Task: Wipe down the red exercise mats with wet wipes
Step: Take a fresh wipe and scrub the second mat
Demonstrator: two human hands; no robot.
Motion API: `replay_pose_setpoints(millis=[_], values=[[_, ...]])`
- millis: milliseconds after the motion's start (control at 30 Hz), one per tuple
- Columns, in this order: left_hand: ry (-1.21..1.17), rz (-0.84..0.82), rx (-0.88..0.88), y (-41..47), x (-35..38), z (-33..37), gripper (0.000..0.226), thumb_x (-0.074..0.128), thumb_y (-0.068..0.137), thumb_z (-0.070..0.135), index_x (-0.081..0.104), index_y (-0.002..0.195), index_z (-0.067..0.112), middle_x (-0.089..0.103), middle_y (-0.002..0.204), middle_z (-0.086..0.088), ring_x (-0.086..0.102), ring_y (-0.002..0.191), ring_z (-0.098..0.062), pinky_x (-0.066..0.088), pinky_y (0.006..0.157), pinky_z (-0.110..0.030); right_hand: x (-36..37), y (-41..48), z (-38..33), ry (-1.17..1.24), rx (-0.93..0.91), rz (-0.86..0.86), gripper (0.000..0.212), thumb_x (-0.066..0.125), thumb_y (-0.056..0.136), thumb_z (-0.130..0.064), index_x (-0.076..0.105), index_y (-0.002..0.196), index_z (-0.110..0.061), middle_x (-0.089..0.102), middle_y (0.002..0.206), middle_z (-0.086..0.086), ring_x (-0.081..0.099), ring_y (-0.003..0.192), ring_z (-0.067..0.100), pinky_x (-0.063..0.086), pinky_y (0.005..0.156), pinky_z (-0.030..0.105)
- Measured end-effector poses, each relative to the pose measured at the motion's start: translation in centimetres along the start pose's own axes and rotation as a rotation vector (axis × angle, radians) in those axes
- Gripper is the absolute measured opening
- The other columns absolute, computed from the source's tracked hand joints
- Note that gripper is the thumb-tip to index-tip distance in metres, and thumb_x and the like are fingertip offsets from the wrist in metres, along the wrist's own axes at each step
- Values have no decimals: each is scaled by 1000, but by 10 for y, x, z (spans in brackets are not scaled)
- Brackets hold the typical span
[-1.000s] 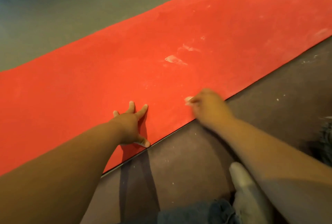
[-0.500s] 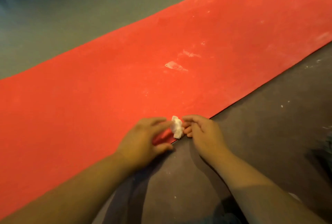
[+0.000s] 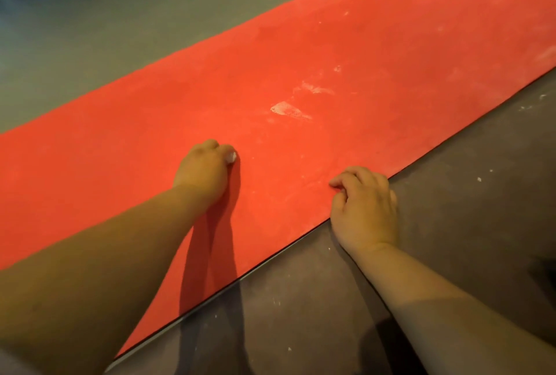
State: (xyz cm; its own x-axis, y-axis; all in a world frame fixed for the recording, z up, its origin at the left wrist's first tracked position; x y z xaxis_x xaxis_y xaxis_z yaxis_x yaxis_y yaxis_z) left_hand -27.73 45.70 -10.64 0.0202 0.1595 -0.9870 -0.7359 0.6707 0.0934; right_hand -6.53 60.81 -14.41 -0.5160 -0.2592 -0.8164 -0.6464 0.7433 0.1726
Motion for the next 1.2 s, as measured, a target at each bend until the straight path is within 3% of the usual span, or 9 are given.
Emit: replay_pose_setpoints(millis=[267,367,467,700,767,900,967,1100,1200], values=[[-180,-206,543,-81,-9,25,25,49,88,27,70,94,16,66,94,-4,61,83,-23,50,73,-29,1,-1,-1,-14,-3,16,21,53,77,-15,62,88,-29,57,107,-12,46,102,19,35,80,34],[-35,36,122,-36,-13,-22,21,56,93,19,73,96,7,64,100,-17,60,92,-38,47,83,-39,1,-1,-2,-35,-8,7,20,52,77,-16,61,89,-30,56,106,-12,45,102,19,36,81,34],[-53,59,-225,-28,-5,-20,24,54,95,21,72,104,7,61,104,-18,55,102,-36,40,87,-36,1,0,-2,-43,3,1,20,53,78,-16,61,89,-30,56,108,-12,45,103,19,36,81,35],[-133,-203,623,-103,-9,34,28,48,96,30,72,94,18,65,90,-2,60,76,-24,49,67,-28,1,1,-2,-27,7,-16,22,53,79,-14,62,90,-30,56,108,-12,45,104,20,35,82,34],[-19,-119,441,-74,-15,-4,26,51,94,24,74,96,13,67,94,-10,64,84,-29,51,75,-32,0,1,-2,-33,4,-31,22,52,80,-14,61,91,-30,55,110,-12,44,105,19,34,84,34],[-14,13,-356,-47,-19,-57,23,56,93,14,72,107,6,62,108,-21,57,104,-38,41,88,-38,-1,0,-2,-43,-2,-29,21,52,81,-14,61,92,-30,54,111,-13,44,107,19,35,86,34],[-52,9,-306,-64,-11,-23,21,56,92,14,72,104,7,63,104,-18,58,100,-37,42,86,-37,1,1,-2,-26,1,-16,22,52,80,-13,61,91,-31,55,110,-12,44,106,20,34,85,34],[-181,-42,143,-122,-9,43,18,56,92,19,74,96,18,68,96,0,63,86,-26,45,77,-27,2,1,-1,16,4,-12,20,51,82,-15,62,90,-29,56,110,-11,45,106,21,35,85,36],[-367,-130,153,-141,-22,41,34,56,92,9,65,119,27,61,115,23,60,102,-4,36,83,-2,-4,-2,-4,26,-20,-37,19,52,88,-27,66,100,-29,57,114,-7,45,109,24,34,88,38]])
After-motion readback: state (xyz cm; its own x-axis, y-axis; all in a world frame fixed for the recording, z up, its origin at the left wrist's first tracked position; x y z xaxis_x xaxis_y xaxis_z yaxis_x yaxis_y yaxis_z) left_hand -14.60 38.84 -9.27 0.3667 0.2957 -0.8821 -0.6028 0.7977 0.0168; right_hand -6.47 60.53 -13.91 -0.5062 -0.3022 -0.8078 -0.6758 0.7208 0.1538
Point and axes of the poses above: each hand's wrist, its own y-axis towards the middle knuckle, its own x-axis out of the palm, z = x × y, the point moved 1 cm from there along y, towards the middle knuckle
